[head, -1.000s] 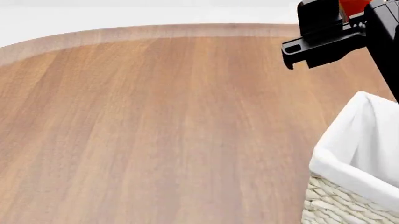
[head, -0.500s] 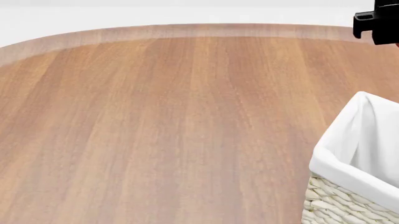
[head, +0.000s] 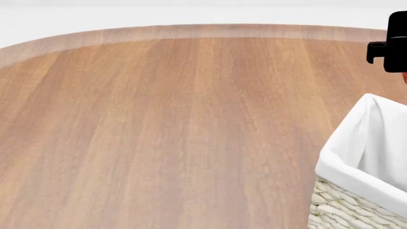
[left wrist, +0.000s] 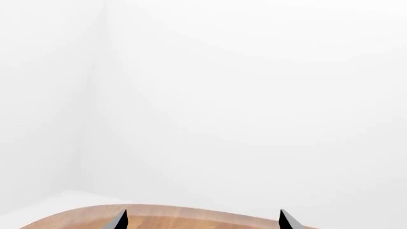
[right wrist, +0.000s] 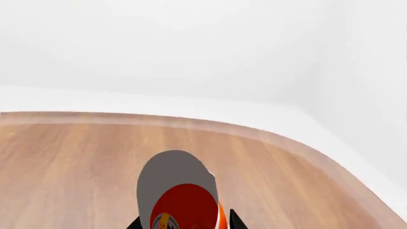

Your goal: Pick up the ketchup, and put it in the basket.

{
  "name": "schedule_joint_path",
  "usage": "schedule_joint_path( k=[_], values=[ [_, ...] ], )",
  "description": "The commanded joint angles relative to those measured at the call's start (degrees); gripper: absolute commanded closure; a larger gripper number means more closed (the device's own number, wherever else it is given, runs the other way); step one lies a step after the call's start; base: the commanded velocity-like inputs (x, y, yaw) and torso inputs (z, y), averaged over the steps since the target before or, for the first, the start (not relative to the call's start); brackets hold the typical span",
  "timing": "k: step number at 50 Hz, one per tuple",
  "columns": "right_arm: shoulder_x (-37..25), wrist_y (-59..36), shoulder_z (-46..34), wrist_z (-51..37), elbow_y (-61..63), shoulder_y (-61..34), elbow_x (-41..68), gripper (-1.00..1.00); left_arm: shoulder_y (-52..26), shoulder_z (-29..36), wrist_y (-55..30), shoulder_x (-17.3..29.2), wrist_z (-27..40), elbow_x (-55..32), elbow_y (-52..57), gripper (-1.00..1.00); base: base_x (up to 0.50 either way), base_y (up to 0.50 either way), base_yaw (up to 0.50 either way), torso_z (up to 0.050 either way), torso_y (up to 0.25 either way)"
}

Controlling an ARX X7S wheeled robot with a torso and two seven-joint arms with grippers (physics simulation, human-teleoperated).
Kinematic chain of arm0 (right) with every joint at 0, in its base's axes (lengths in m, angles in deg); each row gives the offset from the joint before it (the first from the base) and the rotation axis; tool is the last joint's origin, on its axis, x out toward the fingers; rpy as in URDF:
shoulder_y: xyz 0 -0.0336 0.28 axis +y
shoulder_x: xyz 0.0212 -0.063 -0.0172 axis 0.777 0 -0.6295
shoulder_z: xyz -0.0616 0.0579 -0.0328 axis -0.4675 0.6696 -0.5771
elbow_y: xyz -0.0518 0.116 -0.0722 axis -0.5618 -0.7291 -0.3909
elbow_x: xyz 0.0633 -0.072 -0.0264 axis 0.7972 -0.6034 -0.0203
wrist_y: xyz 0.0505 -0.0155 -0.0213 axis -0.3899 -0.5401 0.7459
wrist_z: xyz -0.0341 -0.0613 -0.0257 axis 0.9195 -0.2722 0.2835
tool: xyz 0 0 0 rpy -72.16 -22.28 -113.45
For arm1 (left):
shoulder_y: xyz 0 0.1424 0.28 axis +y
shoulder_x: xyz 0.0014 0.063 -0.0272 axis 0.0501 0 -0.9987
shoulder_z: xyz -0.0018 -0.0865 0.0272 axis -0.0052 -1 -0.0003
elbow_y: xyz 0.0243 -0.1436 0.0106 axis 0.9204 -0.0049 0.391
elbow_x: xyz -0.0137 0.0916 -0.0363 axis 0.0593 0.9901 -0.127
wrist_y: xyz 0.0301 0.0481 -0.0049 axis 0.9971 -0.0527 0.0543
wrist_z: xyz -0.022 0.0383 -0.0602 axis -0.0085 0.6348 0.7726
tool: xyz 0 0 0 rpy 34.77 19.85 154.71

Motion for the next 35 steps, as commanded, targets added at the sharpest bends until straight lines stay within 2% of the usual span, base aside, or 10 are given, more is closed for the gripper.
schedule_joint_path(
  k=[1,10,19,35],
  values=[
    [-0.2,2.5,0.7,-0.2,-2.0,3.7,-1.6,1.0,0.2,0.0,0.2,0.2,0.3,-0.1,0.0,-1.0,0.0,0.0,0.0,0.0,0.0],
    [0.4,5.3,2.2,0.8,-4.7,7.3,-0.6,1.0,0.3,-0.1,0.2,0.4,0.7,-0.2,0.1,-1.0,0.0,0.0,0.0,0.0,0.001],
    [1.9,7.9,0.4,4.1,-7.6,9.3,-2.7,1.0,0.5,-0.2,0.2,0.7,0.9,-0.3,0.2,-1.0,0.0,0.0,0.0,0.0,0.0],
    [4.9,8.9,-3.2,7.4,-15.6,8.0,-6.6,1.0,2.1,-1.4,1.2,1.1,1.2,-1.2,1.5,-1.0,0.0,0.0,0.0,0.0,0.001]
  ],
)
